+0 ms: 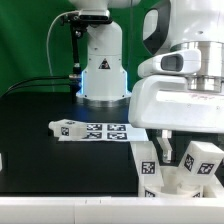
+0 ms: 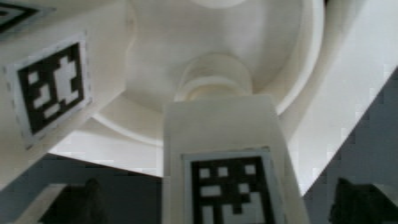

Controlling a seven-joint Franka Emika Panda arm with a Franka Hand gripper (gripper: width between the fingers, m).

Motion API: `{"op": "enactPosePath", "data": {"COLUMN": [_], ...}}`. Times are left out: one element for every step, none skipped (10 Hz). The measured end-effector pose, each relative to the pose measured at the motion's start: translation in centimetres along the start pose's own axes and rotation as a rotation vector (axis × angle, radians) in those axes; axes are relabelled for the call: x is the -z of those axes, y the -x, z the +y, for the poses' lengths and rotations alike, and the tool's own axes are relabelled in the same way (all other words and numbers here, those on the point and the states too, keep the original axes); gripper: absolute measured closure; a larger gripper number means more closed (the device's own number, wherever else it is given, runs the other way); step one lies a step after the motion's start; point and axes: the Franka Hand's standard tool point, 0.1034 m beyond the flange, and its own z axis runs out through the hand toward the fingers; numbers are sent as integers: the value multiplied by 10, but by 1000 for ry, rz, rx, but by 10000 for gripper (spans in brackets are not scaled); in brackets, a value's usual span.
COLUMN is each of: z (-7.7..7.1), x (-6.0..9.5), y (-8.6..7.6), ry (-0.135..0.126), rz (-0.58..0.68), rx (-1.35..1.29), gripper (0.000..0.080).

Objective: Assemble stool

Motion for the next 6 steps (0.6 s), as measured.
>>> {"op": "enactPosePath", "data": {"z": [0, 1, 3, 3, 1, -1], "x": [0, 1, 9, 13, 24, 33], "y": [1, 0, -8, -9, -16, -28], "ry": [0, -5, -30, -64, -109, -129], "rz": [-7, -32, -31, -74, -183, -257], "rx": [0, 18, 15, -16, -59, -85], "gripper": [152, 152, 151, 151, 151, 151]}}
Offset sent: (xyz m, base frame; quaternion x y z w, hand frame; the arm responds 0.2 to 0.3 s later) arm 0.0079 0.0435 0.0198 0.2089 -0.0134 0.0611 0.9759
